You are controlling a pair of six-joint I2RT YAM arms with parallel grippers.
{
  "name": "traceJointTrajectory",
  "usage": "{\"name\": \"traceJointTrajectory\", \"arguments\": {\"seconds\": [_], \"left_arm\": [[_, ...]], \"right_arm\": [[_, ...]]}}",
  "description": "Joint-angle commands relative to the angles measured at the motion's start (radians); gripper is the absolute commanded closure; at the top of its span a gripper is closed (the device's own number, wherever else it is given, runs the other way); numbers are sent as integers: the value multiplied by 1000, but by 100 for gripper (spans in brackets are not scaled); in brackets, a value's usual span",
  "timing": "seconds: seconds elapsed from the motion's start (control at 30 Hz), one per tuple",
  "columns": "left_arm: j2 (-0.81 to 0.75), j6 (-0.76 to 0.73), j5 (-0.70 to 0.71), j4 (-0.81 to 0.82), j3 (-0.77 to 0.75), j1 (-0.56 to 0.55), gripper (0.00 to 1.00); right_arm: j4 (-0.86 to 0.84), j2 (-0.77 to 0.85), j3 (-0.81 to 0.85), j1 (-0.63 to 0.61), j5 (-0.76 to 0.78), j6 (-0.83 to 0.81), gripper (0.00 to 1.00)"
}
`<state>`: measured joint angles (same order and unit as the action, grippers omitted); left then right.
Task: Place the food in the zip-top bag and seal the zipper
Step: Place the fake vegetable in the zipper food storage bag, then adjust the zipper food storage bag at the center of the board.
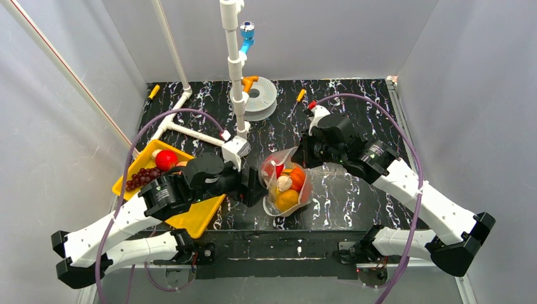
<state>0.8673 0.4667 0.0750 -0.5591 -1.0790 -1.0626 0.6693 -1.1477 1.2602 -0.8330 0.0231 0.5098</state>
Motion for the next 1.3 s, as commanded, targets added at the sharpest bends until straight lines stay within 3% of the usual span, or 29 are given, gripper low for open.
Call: {"name": "traceJointTrajectory", "arguments": {"seconds": [0.0,0.1,0.23,0.33,0.4,0.53,0.67,0.77,0.9,1.27], "left_arm": [[22,39,21,-11,70,-2,21],[50,62,-40,81,112,-2,32],[117,90,-108,213,166,-1,69],[110,79,-98,200,168,-2,78],[123,80,-95,189,163,-2,100],[103,90,26,120,114,-2,100],[12,263,244,124,90,1,100],[2,267,118,298,28,25,100],[148,218,36,201,-196,26,100],[39,315,149,195,112,37,100]], "right_arm": [[-86,36,4,2,-30,13,99],[-88,39,-7,2,-51,18,99],[-85,53,-24,1,-51,24,99],[-76,49,-30,2,-44,16,99],[-79,43,-26,1,-46,12,99],[-71,30,-22,2,-33,-9,99],[-65,17,-34,-3,-44,-20,99],[-81,8,-52,-7,-64,-12,99],[-78,9,-32,-9,-45,-9,99],[-48,69,-46,-5,135,-67,99]]}}
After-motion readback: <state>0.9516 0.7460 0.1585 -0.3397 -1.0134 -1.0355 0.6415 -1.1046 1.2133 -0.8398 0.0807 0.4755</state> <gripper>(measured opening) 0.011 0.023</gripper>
